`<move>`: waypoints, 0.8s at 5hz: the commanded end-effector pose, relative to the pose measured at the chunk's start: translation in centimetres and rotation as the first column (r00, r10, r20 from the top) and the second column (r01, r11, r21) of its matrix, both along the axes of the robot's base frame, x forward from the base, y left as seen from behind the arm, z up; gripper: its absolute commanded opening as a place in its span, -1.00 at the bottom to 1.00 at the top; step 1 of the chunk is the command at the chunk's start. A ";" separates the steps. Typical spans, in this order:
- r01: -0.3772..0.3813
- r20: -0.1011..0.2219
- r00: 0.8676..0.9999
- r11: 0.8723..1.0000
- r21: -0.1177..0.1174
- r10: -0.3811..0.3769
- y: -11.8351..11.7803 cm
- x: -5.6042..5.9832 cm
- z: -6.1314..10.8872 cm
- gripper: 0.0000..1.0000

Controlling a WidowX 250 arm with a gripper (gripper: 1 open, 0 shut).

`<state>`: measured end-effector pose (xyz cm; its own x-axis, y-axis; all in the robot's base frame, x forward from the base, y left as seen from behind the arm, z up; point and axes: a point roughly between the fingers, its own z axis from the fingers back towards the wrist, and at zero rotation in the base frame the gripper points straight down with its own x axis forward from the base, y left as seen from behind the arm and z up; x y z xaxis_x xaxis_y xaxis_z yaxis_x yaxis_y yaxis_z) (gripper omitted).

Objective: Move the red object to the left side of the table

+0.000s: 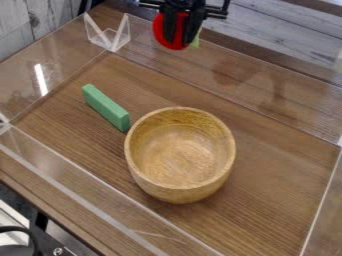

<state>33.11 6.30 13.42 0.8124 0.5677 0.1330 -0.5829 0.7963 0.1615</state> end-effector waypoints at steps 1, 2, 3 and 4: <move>0.066 0.057 0.996 0.998 0.015 -0.067 2.5 3.2 0.8 -1.00; 0.144 0.048 0.988 0.989 0.021 -0.144 3.8 4.3 -0.4 -1.00; 0.216 0.044 0.975 0.976 0.022 -0.217 3.5 4.2 -0.7 -1.00; 0.285 0.045 0.957 0.958 0.022 -0.286 3.0 3.8 -0.6 -1.00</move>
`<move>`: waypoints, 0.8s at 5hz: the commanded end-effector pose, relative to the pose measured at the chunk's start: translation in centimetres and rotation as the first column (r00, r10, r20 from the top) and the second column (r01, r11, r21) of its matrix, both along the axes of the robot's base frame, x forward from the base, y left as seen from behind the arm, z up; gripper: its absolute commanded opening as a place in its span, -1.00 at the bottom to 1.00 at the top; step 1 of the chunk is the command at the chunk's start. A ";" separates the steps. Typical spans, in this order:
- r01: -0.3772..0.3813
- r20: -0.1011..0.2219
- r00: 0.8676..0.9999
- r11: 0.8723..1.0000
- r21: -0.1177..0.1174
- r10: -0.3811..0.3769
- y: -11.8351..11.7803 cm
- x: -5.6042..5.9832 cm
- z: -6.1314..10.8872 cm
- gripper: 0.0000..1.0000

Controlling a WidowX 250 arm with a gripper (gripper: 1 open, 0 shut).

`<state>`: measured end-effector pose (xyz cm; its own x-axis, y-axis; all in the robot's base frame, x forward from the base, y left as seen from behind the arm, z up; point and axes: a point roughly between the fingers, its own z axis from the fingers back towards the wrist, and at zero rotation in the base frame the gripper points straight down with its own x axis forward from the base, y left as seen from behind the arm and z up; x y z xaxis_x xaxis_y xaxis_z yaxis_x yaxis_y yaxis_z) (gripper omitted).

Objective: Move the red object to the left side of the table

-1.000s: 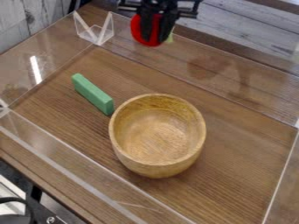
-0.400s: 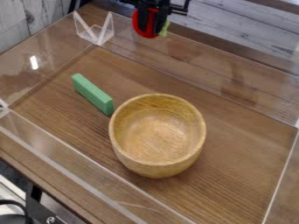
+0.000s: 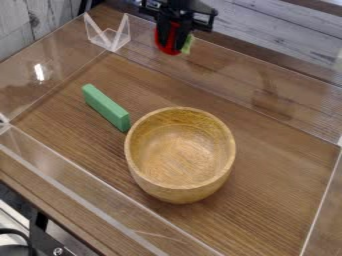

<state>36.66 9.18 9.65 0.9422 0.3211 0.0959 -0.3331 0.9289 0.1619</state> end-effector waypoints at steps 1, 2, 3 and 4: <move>0.000 0.089 0.996 1.000 0.020 -0.002 -1.2 0.3 3.4 -1.00; -0.007 0.096 0.995 1.000 0.019 0.005 -2.5 0.2 3.8 -1.00; 0.024 0.102 0.994 1.000 0.018 -0.026 -3.9 0.2 3.5 -1.00; 0.043 0.103 0.994 0.999 0.017 -0.045 -4.7 0.3 2.9 -1.00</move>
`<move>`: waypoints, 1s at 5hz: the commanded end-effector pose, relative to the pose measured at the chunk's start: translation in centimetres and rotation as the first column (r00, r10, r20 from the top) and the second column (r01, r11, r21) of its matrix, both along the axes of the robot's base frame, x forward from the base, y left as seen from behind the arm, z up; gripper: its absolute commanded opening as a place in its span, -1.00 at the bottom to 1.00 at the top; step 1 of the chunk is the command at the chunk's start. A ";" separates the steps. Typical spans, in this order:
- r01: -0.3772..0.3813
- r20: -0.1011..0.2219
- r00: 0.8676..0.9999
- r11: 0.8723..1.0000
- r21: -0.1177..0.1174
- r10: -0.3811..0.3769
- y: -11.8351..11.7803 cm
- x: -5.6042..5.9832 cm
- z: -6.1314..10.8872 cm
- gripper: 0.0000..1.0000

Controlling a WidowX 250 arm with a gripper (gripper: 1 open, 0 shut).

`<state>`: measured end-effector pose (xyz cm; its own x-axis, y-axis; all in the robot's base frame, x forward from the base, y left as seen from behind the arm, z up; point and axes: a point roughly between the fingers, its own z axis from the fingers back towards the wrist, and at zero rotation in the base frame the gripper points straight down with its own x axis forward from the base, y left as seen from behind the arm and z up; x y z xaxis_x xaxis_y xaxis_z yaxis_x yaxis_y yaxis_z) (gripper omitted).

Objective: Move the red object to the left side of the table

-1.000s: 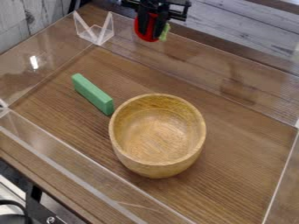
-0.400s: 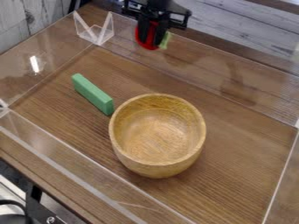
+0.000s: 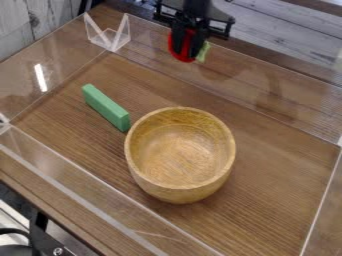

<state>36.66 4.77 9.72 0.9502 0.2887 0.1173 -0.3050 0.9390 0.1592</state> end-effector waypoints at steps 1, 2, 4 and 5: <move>0.071 0.087 0.994 0.997 0.005 -0.071 0.2 0.4 3.1 -1.00; 0.131 0.092 0.987 0.991 0.001 -0.131 0.6 0.3 3.5 -1.00; 0.045 0.097 0.994 0.999 -0.002 -0.045 1.4 0.2 3.3 -1.00; -0.001 0.097 0.995 1.000 -0.001 0.001 1.7 0.2 3.0 -1.00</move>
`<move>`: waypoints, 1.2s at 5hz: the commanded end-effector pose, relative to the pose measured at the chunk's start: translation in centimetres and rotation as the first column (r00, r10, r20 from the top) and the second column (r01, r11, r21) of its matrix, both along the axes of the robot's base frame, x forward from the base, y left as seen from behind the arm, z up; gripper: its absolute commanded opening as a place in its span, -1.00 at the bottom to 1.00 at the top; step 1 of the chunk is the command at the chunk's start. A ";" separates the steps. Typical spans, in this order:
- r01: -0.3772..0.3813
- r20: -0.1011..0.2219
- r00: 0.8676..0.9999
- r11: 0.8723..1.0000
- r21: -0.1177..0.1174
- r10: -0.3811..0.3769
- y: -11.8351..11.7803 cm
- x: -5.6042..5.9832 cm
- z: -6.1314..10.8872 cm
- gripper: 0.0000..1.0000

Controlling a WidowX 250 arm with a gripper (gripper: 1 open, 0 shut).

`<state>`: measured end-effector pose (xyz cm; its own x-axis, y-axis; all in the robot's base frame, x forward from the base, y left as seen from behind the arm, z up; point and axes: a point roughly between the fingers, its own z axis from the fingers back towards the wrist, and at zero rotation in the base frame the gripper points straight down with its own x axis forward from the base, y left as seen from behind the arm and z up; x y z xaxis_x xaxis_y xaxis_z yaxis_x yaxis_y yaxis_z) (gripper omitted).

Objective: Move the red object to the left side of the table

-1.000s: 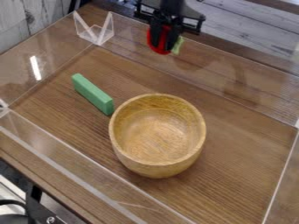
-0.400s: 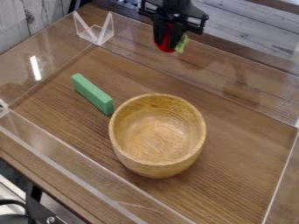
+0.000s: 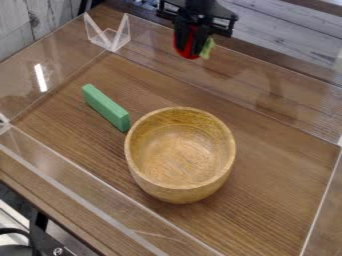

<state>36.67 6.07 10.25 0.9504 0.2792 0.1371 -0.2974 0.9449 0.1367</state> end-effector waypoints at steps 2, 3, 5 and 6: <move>-0.035 0.058 0.998 0.999 0.031 0.033 4.1 0.6 2.4 -1.00; -0.071 0.040 0.997 0.996 0.052 0.069 8.7 0.7 1.2 -1.00; -0.052 0.017 0.999 0.996 0.079 0.051 9.4 0.7 0.1 -1.00; -0.008 0.003 1.000 0.996 0.091 0.008 10.4 0.3 -0.7 -1.00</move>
<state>36.70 16.01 7.59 0.9547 0.2763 0.1103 -0.2943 0.9316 0.2135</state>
